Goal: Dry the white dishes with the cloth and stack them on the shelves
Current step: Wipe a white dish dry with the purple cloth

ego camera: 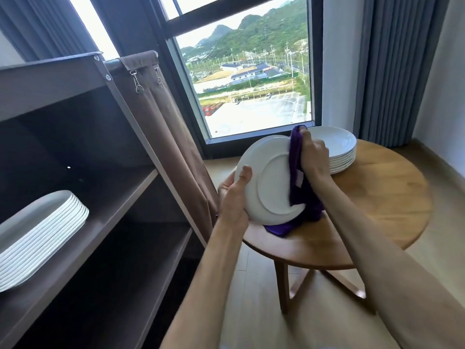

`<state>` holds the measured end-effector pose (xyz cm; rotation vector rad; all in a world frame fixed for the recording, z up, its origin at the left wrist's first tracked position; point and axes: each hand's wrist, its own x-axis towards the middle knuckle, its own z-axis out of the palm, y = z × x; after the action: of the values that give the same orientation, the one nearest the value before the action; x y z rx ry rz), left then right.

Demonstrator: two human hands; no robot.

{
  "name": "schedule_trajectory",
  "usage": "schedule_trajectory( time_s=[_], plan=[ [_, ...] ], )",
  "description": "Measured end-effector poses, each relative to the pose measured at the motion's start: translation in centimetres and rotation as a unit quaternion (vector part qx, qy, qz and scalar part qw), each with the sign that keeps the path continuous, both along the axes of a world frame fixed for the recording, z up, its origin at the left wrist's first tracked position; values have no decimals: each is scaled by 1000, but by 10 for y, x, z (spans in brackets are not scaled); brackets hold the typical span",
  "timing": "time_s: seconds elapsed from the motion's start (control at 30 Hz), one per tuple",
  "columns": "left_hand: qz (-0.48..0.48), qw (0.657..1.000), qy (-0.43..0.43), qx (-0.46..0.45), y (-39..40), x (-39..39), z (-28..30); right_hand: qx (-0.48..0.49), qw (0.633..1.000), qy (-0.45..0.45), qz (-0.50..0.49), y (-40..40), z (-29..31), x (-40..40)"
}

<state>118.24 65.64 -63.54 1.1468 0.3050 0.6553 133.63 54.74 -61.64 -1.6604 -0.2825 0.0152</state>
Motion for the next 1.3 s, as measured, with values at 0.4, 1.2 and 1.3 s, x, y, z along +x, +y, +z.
schedule_trajectory(
  time_s=[0.4, 1.2, 1.3],
  plan=[
    [112, 975, -61, -180, -63, 28, 0, 13, 998, -22, -61, 6, -48, -61],
    [56, 966, -97, -235, -36, 15, 16, -12, 921, -388, -10, 12, -55, -44],
    [63, 972, -80, -212, -33, 6, 10, 158, 971, -157, 90, 10, -56, -34]
  ],
)
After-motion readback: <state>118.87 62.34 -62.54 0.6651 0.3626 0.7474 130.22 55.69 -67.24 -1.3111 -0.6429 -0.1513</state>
